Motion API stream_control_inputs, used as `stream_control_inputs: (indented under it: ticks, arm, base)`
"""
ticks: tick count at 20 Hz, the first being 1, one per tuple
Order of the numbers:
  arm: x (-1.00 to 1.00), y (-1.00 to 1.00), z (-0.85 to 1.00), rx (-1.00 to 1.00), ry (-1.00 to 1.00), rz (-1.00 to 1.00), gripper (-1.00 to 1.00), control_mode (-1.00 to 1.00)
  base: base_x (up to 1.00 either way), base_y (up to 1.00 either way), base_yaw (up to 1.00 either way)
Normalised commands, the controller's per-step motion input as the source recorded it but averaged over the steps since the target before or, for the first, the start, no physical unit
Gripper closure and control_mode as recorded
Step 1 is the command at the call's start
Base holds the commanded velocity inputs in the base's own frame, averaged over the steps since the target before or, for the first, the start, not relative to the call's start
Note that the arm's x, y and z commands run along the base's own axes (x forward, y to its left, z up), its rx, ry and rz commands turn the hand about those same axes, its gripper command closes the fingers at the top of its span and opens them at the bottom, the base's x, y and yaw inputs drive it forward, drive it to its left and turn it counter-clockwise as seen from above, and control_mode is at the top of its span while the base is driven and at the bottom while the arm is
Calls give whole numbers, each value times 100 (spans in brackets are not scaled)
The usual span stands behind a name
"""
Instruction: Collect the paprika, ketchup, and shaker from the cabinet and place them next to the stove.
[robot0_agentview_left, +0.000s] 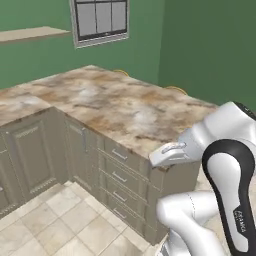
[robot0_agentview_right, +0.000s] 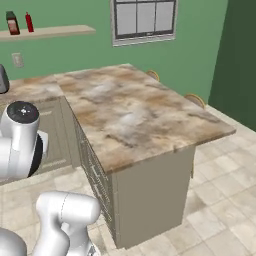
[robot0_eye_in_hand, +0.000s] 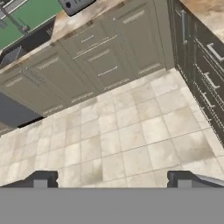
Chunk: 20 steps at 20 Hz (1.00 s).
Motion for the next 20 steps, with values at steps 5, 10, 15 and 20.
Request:
stream_control_inputs:
  ticks: [5,10,15,20]
  arm:
    - [0,0,0,0,0,0,-100,100]
    - [0,0,0,0,0,0,-100,100]
    - [0,0,0,0,0,0,-100,100]
    - [0,0,0,0,0,0,-100,100]
  base:
    - [16,78,45]
    - [50,80,34]
    - [76,77,22]
    - [85,68,15]
